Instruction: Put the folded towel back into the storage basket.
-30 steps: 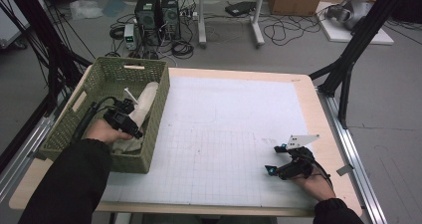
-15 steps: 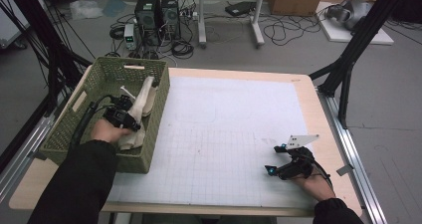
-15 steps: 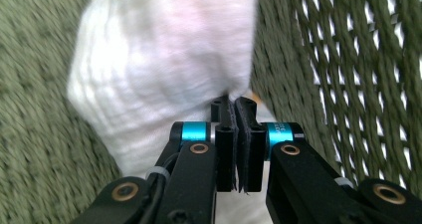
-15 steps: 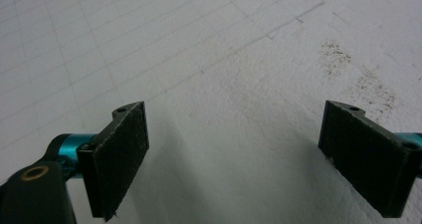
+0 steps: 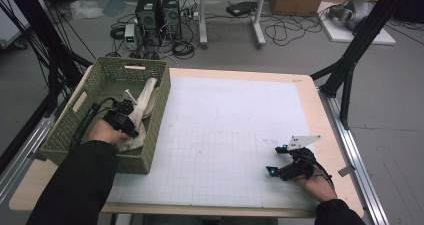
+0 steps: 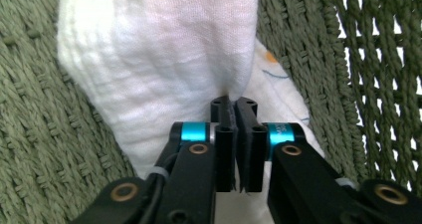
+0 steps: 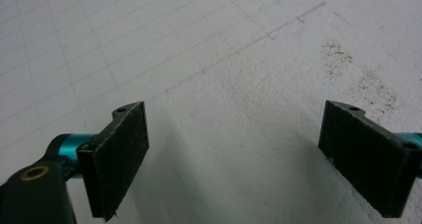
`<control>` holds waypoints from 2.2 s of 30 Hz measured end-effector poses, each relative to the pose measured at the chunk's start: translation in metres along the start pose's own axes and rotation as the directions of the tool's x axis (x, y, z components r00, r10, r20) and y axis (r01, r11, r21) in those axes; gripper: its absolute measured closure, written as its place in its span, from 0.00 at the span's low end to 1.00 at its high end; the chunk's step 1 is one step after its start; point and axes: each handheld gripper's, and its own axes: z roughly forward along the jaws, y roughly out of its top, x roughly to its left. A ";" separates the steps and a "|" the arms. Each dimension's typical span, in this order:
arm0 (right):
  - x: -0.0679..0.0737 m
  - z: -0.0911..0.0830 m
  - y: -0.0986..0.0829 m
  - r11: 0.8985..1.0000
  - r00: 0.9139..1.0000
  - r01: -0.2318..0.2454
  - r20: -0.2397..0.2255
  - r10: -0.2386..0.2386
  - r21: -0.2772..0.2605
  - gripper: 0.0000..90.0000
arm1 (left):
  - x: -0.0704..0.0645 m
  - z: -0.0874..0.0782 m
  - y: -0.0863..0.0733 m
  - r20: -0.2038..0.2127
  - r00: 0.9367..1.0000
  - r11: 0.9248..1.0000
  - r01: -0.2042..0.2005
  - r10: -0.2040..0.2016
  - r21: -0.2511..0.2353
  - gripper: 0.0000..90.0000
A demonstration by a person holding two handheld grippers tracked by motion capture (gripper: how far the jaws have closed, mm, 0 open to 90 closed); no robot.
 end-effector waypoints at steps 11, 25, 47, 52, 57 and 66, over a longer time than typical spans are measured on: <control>0.000 0.000 0.000 1.000 1.000 -0.005 -0.004 0.005 0.004 0.13 | -0.003 0.012 0.002 0.082 0.997 1.000 -0.009 0.011 -0.023 0.97; 0.000 0.000 0.000 1.000 1.000 -0.006 -0.004 0.006 0.006 0.13 | 0.000 -0.019 0.003 0.110 0.993 0.995 -0.019 0.029 -0.095 0.78; 0.001 0.001 0.002 1.000 1.000 0.000 -0.011 0.001 0.005 0.13 | -0.009 0.005 0.003 0.086 0.994 0.997 -0.072 0.069 0.038 0.88; 0.000 0.001 0.002 1.000 1.000 -0.001 -0.011 0.001 0.006 0.13 | -0.006 -0.004 0.003 0.087 0.994 0.998 -0.067 0.067 -0.011 0.82; 0.000 0.001 0.002 1.000 1.000 0.000 -0.011 0.000 0.007 0.13 | -0.005 -0.006 0.004 0.102 0.993 0.998 -0.062 0.065 -0.033 0.77; 0.001 0.001 0.002 1.000 1.000 -0.001 -0.014 0.001 0.008 0.13 | -0.004 -0.019 0.012 0.048 0.999 0.991 -0.014 0.020 -0.131 0.74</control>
